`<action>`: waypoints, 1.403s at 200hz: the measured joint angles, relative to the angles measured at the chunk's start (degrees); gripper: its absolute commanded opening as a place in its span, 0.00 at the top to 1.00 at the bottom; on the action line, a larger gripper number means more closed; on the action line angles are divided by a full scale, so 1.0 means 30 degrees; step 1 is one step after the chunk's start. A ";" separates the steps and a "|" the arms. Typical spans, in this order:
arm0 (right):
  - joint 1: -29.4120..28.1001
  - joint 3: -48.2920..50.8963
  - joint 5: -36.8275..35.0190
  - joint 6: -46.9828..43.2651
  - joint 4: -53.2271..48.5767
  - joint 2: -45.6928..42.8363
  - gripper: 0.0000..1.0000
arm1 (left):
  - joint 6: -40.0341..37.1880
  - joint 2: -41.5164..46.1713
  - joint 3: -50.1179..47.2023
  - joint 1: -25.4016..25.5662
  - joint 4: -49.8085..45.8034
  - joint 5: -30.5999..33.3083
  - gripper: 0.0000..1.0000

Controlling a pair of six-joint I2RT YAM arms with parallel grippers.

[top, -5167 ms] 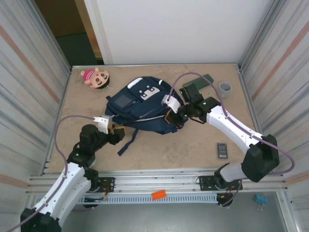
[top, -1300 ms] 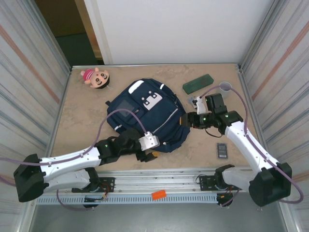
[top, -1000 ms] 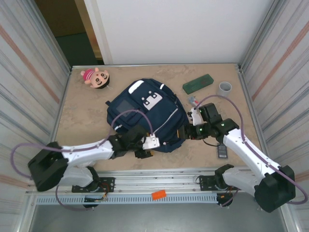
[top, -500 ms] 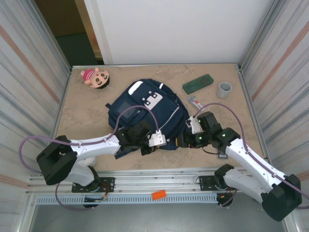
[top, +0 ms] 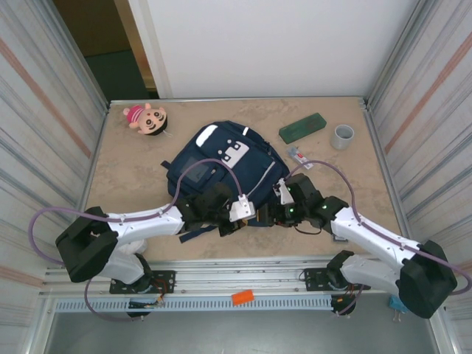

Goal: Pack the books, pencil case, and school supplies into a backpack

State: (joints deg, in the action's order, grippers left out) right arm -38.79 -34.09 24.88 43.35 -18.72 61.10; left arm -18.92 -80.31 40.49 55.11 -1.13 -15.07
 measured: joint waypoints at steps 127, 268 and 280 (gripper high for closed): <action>-0.0393 -0.3162 -0.4379 -0.1180 -0.4007 0.1668 1.00 | 0.0109 0.0882 -0.0029 -0.0095 0.0095 0.0911 1.00; 0.1086 -0.3446 -0.3279 -0.3177 -0.3592 0.3016 0.68 | 0.0044 0.1421 -0.0036 -0.0393 -0.0590 0.0386 1.00; 0.1086 -0.3446 -0.3264 -0.3191 -0.3424 0.3264 0.68 | 0.0044 0.1472 -0.0044 -0.0393 -0.0656 0.0379 1.00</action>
State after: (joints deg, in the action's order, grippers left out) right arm -35.53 -44.42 15.09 33.78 -28.99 70.89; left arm -18.79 -75.90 40.36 53.93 -3.09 -13.93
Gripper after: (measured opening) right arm 0.316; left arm 0.069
